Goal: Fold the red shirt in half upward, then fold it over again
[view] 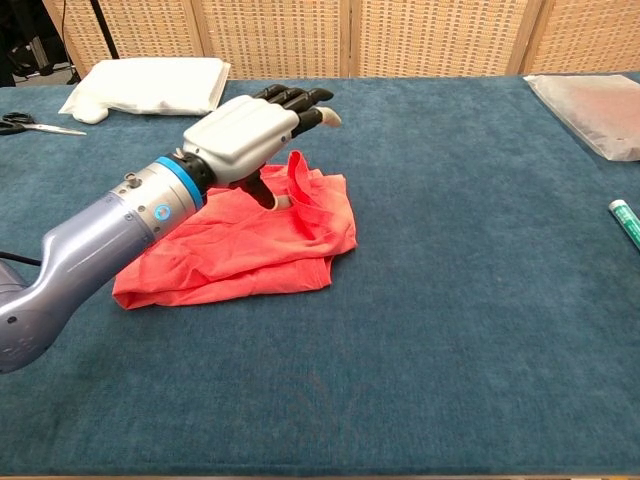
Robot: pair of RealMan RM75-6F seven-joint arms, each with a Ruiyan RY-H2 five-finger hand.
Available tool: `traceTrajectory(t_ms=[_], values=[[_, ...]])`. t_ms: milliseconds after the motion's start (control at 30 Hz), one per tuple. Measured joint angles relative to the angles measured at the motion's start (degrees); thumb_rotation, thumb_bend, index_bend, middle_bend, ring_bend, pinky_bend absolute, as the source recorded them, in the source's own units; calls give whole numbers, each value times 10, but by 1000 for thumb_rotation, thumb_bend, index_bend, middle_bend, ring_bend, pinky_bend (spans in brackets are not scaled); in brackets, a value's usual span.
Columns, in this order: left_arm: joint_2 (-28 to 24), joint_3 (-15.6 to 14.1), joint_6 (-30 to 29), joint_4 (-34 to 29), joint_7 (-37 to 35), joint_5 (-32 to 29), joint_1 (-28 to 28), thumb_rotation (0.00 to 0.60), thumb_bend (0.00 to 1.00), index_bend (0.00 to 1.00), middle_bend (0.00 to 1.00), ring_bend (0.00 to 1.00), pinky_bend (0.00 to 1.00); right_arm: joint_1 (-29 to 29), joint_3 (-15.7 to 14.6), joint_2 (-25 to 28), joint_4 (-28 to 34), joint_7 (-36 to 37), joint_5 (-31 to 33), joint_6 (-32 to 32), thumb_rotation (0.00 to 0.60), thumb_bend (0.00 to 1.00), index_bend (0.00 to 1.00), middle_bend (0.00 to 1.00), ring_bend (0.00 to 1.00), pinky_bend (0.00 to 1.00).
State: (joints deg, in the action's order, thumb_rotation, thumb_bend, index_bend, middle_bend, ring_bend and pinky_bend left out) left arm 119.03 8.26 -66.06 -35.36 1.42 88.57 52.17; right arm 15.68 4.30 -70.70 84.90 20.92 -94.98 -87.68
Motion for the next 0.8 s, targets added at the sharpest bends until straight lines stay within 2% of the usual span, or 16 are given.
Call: traceTrajectory(t_ms=[267,433,600,800], values=[[61,19,15,75,8,-10,45,600,211,0,0,0,0,-1,1,2,-3,8,4,2,600,0,0,0,0,4],[78,20,28,94,4,-17,52,600,209,0,0,0,0,-2,1,4,-2,10,4,1,600,0,0,0,0,4],[72,21,5,90,-7,-16,51,600,207,0,0,0,0,-3,1,4,-2,9,4,-1,600,0,0,0,0,4],[34,27,-28,48,-22,-16,46,600,170,0,0,0,0,-3,0,4,0,4,1,-1,600,0,0,0,0,4]])
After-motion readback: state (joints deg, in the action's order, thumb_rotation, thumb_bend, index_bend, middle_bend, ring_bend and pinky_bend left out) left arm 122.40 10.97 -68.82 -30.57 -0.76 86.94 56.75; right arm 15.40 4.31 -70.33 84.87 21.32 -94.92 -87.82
